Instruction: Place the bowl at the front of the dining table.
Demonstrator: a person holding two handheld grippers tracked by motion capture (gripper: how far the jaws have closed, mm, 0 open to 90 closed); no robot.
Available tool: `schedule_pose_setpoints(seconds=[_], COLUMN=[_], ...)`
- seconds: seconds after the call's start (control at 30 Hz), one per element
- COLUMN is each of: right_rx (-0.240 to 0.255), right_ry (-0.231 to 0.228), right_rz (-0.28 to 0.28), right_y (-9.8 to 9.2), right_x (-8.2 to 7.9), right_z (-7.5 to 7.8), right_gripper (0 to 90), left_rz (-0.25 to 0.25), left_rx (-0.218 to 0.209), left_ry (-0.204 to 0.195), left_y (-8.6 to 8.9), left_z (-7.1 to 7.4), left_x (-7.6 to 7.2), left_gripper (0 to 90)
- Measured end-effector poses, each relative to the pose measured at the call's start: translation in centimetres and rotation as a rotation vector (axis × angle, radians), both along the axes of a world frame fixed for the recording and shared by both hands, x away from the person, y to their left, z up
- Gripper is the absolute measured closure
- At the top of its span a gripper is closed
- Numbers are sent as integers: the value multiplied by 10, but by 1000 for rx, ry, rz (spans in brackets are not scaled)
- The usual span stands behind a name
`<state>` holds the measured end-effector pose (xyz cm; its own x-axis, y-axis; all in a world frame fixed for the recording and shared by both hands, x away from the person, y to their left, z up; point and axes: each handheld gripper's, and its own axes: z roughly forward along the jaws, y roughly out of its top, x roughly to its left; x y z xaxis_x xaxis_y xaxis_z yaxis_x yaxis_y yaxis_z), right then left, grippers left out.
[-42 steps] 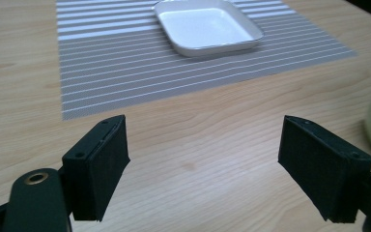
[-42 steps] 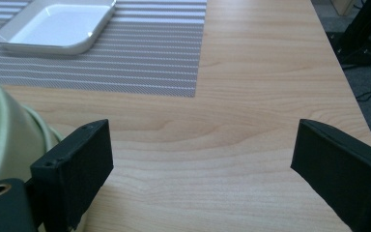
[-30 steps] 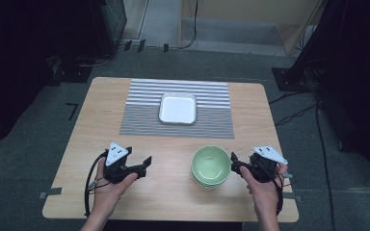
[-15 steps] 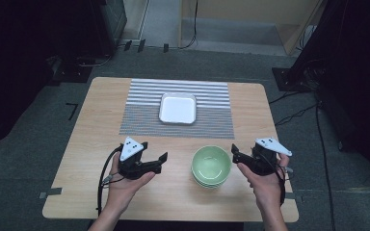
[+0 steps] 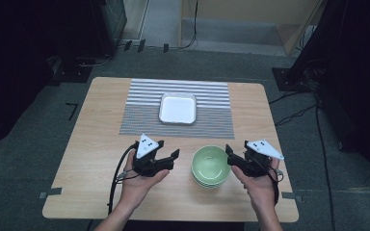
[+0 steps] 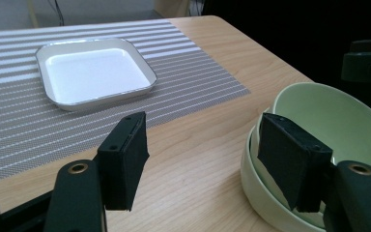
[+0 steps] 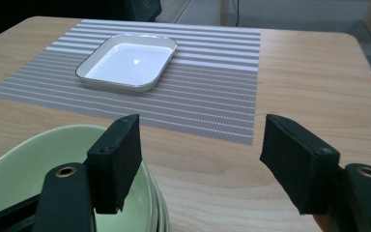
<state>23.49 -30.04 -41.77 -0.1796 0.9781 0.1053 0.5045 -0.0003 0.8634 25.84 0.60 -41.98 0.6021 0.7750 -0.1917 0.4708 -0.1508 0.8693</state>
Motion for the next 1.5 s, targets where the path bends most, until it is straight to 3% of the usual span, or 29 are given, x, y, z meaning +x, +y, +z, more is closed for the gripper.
schedule_pose_setpoints(seconds=[0.2, 0.27, 0.37, 0.43, 0.47, 0.53, 0.73, 0.93, 1.03, 1.2, 1.33, 1.5], right_rx=[18, 35, 107, 146, 159, 165, 137, 81, 85, 34, -13, -21], right_ry=[1, -5, 25, 69, 96, 94, 93, 68, 52, 1, -66, -70], right_rz=[39, 46, 122, 169, 183, 192, 211, 191, 194, 211, 238, 239], right_y=[2, 1, -3, -5, -5, -4, 2, 6, 5, 5, 7, 7], right_x=[-3, -4, -2, 2, 4, 3, 2, 0, 0, -1, -2, -3], right_z=[-6, -6, -8, -12, -14, -16, -18, -21, -22, -25, -24, -22], right_gripper=[447, 536, 590, 567, 565, 636, 627, 814, 834, 865, 866, 867], left_rz=[-23, -32, -44, -41, -45, -56, -78, -92, -100, -123, -142, -159], left_rx=[15, 15, 21, 28, 27, 26, 14, 21, 24, 35, 58, 80], left_ry=[-7, -12, -24, -32, -33, -33, -34, -24, -16, -3, 7, -3], left_y=[-13, -18, -25, -29, -31, -34, -40, -44, -46, -52, -58, -63], left_z=[-4, -4, -6, -7, -7, -7, -8, -11, -12, -18, -23, -28], left_x=[1, 2, 2, 2, 3, 3, 1, 0, 1, 2, 2, 1], left_gripper=[375, 381, 399, 398, 392, 381, 392, 364, 375, 405, 436, 590])
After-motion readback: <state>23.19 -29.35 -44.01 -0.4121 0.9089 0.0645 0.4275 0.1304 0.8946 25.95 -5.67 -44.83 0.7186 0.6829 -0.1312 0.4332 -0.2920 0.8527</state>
